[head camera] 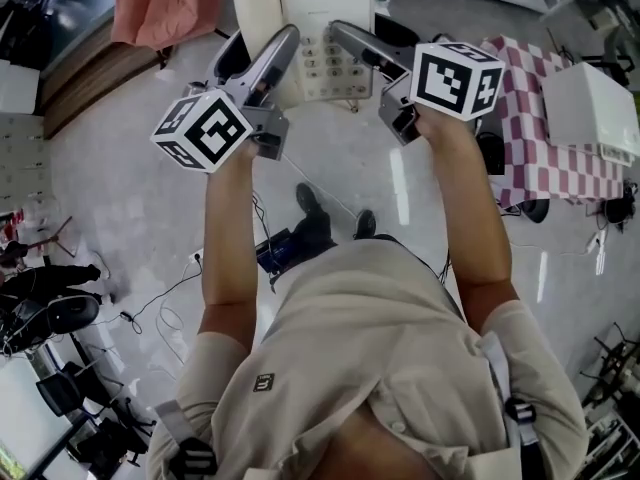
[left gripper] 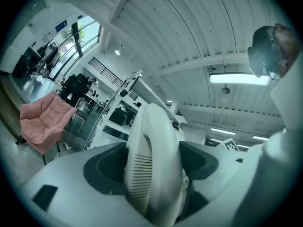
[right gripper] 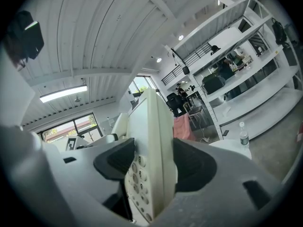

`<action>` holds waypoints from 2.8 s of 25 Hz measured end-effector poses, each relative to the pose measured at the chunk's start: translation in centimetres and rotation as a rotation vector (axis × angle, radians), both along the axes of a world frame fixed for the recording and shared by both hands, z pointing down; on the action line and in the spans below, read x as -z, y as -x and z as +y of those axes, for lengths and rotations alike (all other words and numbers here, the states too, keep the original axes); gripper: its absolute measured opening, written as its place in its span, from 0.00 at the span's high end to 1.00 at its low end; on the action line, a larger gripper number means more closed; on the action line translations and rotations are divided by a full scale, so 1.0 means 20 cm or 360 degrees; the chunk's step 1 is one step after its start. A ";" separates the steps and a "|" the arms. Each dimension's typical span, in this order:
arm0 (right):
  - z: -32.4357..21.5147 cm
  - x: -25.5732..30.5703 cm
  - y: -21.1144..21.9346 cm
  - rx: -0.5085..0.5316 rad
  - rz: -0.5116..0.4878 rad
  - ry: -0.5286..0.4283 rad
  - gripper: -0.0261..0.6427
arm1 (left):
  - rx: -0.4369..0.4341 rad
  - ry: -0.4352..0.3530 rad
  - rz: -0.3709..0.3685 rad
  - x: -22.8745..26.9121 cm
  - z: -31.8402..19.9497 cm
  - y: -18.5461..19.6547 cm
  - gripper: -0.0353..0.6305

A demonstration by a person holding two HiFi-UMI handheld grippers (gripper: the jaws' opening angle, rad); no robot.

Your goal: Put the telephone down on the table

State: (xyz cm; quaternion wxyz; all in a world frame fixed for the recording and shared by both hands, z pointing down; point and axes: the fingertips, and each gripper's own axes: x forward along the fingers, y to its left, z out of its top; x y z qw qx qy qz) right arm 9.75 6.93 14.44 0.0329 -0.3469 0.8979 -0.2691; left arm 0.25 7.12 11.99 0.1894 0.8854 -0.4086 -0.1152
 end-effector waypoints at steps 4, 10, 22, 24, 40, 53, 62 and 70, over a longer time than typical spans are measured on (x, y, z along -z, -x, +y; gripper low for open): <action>-0.11 -0.01 0.03 -0.0046 0.0004 0.0025 0.61 | -0.0051 0.0021 -0.0003 -0.01 -0.12 0.03 0.43; -0.25 -0.03 0.08 -0.0101 0.0004 0.0042 0.61 | -0.0107 0.0035 -0.0010 -0.03 -0.28 0.07 0.43; -0.48 -0.07 0.15 -0.0199 -0.0005 0.0060 0.61 | -0.0204 0.0053 -0.0020 -0.07 -0.54 0.15 0.43; -0.52 -0.07 0.18 -0.0214 -0.0004 0.0066 0.61 | -0.0218 0.0059 -0.0020 -0.07 -0.59 0.18 0.43; -0.68 -0.05 0.39 -0.0272 0.0045 0.0044 0.61 | -0.0279 0.0037 0.0018 -0.06 -0.77 0.39 0.43; -0.84 -0.05 0.54 -0.0075 0.0015 0.0026 0.61 | -0.0090 0.0017 -0.0019 -0.06 -0.87 0.54 0.43; -1.09 -0.06 0.65 0.0090 -0.0001 0.0030 0.61 | 0.0061 0.0015 -0.0044 -0.05 -1.07 0.64 0.43; -1.25 -0.09 0.68 0.0161 0.0014 0.0056 0.61 | 0.0132 0.0048 -0.0029 -0.09 -1.21 0.67 0.43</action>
